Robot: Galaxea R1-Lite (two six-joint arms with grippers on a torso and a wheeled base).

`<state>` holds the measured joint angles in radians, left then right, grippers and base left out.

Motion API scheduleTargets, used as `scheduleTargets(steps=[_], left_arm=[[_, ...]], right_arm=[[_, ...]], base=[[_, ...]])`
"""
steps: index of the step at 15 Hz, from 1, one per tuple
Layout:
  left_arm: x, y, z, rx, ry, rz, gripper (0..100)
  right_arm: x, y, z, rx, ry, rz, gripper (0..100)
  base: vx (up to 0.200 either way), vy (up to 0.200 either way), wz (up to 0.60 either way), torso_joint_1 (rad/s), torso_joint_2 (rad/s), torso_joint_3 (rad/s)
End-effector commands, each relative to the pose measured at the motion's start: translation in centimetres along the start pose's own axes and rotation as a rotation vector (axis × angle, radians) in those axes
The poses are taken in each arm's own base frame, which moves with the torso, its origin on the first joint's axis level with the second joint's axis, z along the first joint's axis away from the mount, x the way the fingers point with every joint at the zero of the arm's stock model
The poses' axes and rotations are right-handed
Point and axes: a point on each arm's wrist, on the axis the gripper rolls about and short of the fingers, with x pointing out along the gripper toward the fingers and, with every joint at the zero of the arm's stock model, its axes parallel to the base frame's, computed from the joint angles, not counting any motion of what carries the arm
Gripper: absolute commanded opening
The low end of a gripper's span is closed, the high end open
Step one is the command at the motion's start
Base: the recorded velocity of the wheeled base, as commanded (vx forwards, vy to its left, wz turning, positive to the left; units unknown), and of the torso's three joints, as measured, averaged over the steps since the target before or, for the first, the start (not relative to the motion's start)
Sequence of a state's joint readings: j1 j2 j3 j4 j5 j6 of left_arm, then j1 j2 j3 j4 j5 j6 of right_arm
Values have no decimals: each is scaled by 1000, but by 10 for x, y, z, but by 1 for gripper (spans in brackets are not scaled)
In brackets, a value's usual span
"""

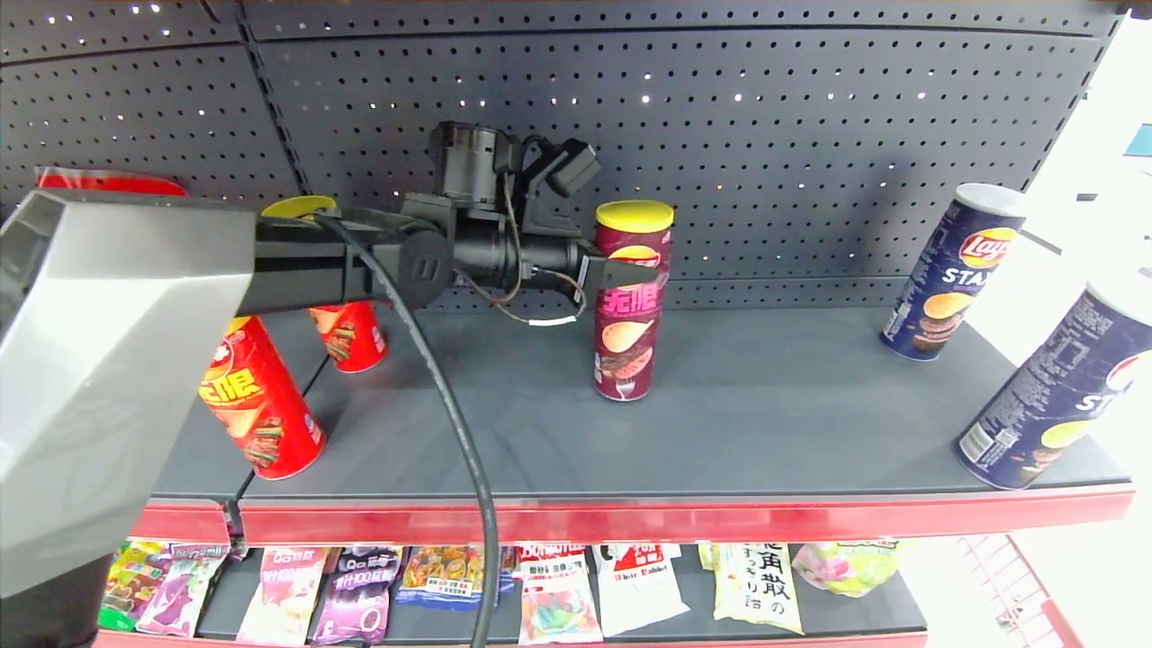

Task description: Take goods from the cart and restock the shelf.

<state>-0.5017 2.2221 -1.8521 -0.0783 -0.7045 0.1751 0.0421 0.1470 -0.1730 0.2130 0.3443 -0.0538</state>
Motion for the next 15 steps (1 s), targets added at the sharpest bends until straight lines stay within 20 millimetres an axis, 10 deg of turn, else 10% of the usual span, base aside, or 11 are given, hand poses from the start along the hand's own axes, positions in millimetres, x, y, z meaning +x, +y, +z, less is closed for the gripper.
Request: scheduleTargets(steps=[1,5,15], left_arm=[[-32,-28,20,6,-4,-17,0],[-54,-72,-2,16,67,-66,0],[-33,-81,-29,47,28,-18,0]], right_arm=[[0,0,0,0,-1,2,0],[0,0,0,-2,-1,2,0],[0,0,-1,-1,2,2,0]], base=[[0,0,0,0,0,0],[0,0,0,0,0,0],[0,0,0,0,0,0]])
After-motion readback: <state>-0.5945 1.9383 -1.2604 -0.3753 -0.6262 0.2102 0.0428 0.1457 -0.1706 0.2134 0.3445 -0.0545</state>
